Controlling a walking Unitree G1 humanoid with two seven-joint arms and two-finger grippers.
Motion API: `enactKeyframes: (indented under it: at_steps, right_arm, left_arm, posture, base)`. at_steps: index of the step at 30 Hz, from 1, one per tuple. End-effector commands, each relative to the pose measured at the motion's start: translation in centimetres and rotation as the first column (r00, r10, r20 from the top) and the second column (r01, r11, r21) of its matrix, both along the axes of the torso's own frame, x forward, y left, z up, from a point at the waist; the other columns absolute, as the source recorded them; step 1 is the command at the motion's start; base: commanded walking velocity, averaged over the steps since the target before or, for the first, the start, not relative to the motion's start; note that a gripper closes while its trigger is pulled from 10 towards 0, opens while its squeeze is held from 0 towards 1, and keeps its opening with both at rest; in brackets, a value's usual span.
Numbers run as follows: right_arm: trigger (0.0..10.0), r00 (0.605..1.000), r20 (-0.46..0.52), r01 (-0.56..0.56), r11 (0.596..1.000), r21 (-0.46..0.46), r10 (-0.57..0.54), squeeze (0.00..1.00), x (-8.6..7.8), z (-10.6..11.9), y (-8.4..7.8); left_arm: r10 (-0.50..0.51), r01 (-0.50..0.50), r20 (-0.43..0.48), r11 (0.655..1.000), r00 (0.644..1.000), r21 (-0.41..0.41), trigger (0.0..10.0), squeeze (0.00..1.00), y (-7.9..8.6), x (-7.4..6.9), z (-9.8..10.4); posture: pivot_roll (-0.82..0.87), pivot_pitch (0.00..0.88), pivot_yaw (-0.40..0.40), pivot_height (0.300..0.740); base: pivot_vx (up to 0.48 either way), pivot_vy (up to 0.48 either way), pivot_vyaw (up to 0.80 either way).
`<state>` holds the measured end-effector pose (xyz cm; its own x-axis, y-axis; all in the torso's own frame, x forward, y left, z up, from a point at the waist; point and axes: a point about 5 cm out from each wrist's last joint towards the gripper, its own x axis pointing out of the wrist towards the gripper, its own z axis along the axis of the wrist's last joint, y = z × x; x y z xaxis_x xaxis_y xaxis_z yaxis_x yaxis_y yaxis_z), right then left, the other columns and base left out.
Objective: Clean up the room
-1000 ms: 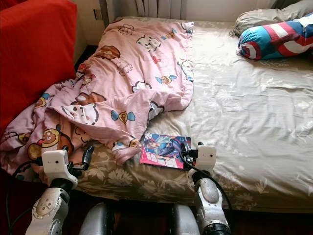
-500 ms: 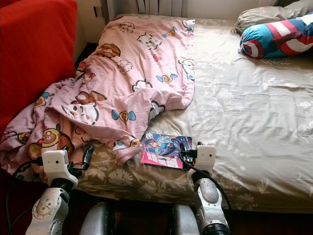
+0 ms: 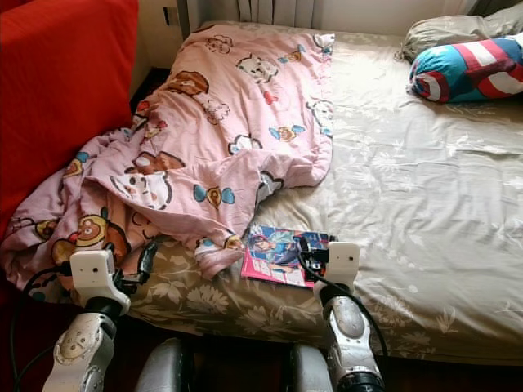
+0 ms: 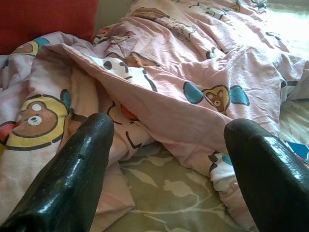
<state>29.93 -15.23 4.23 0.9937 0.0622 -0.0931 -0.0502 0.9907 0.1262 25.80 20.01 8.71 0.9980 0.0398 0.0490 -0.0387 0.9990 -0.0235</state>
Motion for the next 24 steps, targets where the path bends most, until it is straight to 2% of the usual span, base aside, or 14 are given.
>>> enactKeyframes:
  at_steps: [1,17,24]
  right_arm:
    - [10.0,1.0,-0.03,0.011,1.0,0.007,-0.01,0.0,-0.3,-0.6,-0.18]
    - [10.0,0.999,-0.031,0.01,1.0,0.008,-0.01,0.0,-0.29,-0.62,-0.13]
    - [10.0,0.999,-0.031,0.01,1.0,0.008,-0.009,0.0,-0.33,-0.65,-0.12]
  left_arm:
    - [-0.006,0.006,-0.015,1.0,1.0,0.02,10.0,0.0,-0.06,-0.2,-0.19]
    - [-0.005,0.005,-0.013,1.0,1.0,0.019,10.0,0.0,-0.03,-0.22,-0.18]
    - [-0.003,0.004,-0.017,1.0,1.0,0.021,10.0,0.0,-0.02,-0.28,-0.22]
  posture:
    - [-0.01,0.169,-0.035,0.614]
    - [-0.01,0.169,-0.035,0.614]
    - [-0.01,0.173,-0.034,0.614]
  base:
    - [0.262,0.0,0.0]
    - [0.266,0.0,0.0]
    - [0.0,0.0,0.0]
